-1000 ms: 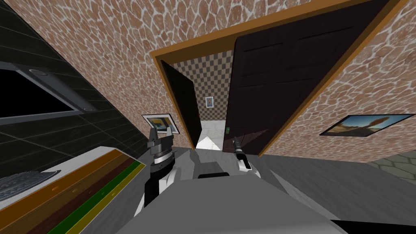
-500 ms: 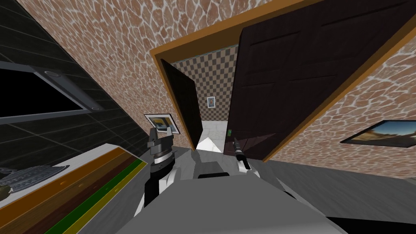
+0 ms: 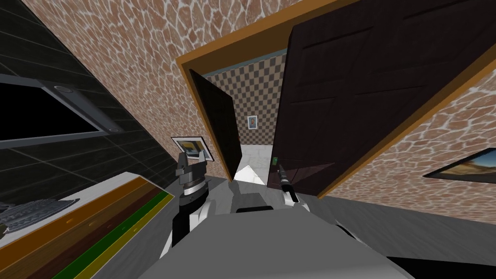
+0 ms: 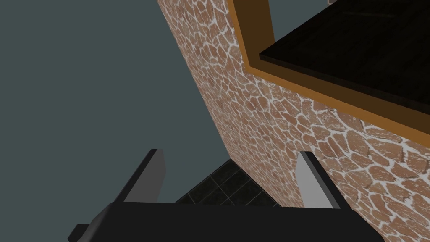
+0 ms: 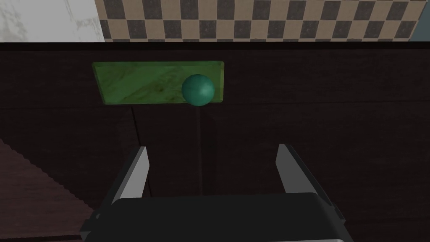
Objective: Push the door open
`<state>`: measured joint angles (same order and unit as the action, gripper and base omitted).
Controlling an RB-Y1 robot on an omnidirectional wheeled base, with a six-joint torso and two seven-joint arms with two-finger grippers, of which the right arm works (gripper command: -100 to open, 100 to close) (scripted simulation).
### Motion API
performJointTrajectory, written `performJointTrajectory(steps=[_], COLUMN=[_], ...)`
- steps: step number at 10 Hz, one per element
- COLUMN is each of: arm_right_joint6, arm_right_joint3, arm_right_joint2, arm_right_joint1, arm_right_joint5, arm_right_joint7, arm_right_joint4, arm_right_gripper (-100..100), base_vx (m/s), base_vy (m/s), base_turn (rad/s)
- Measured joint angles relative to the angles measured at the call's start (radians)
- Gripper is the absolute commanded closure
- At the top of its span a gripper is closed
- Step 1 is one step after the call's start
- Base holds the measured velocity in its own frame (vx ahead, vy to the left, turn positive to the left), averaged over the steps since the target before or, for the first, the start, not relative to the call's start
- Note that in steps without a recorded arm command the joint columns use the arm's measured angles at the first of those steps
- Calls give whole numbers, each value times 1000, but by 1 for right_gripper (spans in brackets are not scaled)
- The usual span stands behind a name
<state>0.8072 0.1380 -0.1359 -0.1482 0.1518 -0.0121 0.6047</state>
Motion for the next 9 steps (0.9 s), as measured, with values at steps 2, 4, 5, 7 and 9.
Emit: performJointTrajectory(steps=[2, 4, 5, 7, 9], arm_right_joint6=[0, 1, 1, 3, 3], arm_right_joint3=[3, 7, 9, 11, 11], arm_right_joint2=[0, 0, 1, 2, 2], arm_right_joint1=[1, -1, -1, -2, -2], arm_right_joint5=[2, 4, 4, 6, 6], arm_right_joint7=[1, 3, 4, 5, 6], arm_right_joint4=[0, -6, -5, -10, -10], arm_right_gripper=[-100, -100, -100, -100, 100], base_vx=[184, 213, 187, 120, -18], base_vy=[-39, -56, -51, -34, 5], base_turn=[27, 24, 22, 10, 2])
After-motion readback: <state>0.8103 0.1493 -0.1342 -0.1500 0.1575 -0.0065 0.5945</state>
